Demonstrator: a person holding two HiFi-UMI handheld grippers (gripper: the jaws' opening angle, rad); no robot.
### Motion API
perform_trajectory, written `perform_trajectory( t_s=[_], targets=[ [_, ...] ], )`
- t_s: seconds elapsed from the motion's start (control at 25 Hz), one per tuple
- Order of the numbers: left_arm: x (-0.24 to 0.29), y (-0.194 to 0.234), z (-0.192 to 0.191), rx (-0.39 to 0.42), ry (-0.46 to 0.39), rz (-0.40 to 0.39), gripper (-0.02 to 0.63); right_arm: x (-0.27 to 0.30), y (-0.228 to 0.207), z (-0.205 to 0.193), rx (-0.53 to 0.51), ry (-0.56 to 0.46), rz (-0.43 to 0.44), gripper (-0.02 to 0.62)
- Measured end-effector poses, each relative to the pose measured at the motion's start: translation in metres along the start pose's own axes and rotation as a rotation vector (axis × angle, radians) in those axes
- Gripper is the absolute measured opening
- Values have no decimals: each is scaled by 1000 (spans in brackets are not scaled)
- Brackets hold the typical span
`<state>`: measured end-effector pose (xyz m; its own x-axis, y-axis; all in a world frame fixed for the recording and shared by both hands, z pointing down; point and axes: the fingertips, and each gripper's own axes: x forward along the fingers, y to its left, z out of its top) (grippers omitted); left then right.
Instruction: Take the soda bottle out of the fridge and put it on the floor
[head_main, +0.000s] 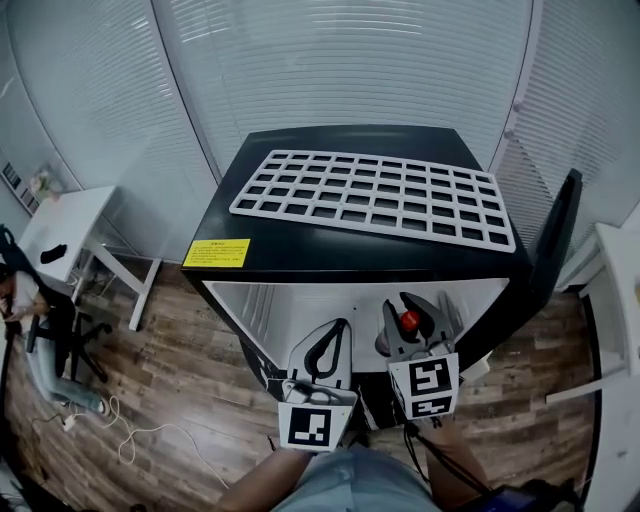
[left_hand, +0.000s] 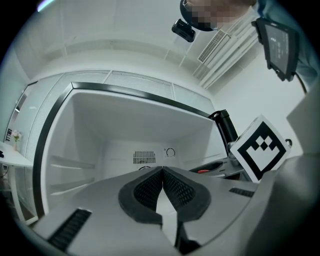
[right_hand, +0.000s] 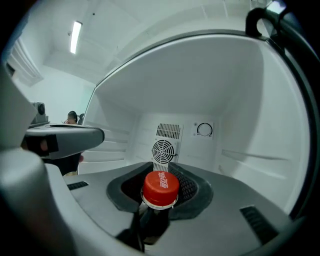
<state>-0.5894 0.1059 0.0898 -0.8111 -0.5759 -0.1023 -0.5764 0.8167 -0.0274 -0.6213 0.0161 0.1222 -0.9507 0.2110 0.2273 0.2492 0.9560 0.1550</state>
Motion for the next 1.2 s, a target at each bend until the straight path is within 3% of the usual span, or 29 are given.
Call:
perform_trajectory(
  t_s=[0.76,1.2],
  targets=[
    [-65,-32,2,27,34,47,17,-72,36,-6,24,-18,67,106],
    [-83,-29,5,31,37,-19,17,-94,52,-7,30,-8,-4,106]
  ],
)
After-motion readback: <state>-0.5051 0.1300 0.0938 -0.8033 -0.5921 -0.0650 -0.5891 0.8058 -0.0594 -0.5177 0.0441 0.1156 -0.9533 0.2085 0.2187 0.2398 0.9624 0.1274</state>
